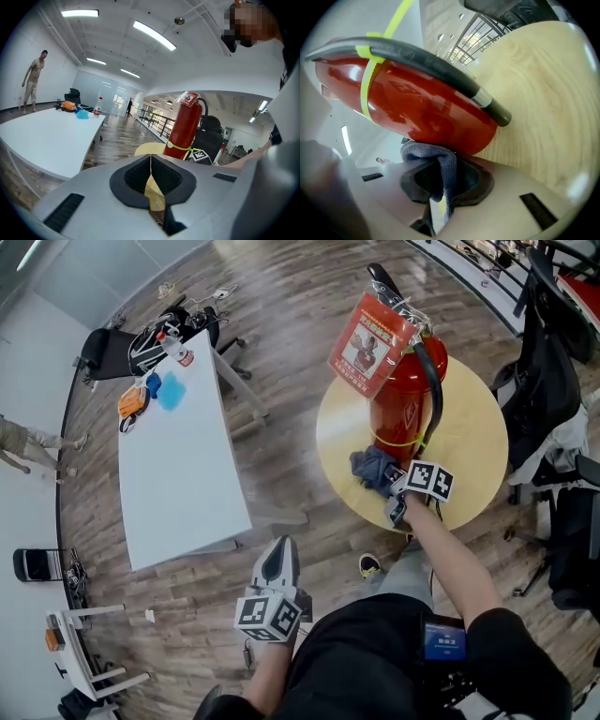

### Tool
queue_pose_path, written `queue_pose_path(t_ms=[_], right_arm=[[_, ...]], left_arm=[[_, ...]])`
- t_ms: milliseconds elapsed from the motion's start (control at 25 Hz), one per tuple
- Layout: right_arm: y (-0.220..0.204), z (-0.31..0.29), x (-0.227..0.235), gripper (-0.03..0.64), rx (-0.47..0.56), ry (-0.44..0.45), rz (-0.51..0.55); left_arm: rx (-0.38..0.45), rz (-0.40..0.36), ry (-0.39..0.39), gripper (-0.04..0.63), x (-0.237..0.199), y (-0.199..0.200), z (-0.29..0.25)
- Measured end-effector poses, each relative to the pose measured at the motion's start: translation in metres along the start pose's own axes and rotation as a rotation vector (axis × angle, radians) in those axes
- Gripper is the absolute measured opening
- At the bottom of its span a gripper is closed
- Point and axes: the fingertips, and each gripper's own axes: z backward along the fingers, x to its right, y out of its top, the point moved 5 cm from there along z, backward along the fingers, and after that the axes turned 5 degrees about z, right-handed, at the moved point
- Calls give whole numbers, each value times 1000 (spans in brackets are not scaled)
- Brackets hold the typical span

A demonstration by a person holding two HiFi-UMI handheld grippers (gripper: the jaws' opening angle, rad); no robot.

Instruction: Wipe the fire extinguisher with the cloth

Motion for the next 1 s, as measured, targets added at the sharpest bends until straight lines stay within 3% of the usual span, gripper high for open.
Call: queue_pose_path(t_ms=[80,240,480,760,880,920,1000], right_arm=[[2,13,16,60,-14,-63,4],[32,51,40,58,72,-154,40],[79,107,-59,58,20,-3,488],[110,181,-189,57,106,206,670],[134,228,-246,58,264,303,737],[148,245,-264,58,354,301,802],[174,266,-288,58,477,200,1039]], left_arm=[[-3,3,-18,23,3,-2,-4],[-20,1,-54,23,10,-7,-10],[-32,-12,-122,23,26,-10,-30],[6,-23,-189,23,48,3,-41],[22,-22,-194,23,51,8,-39],[26,-21,-195,23,51,10,-38],[31,-19,-196,23,52,10,-38]])
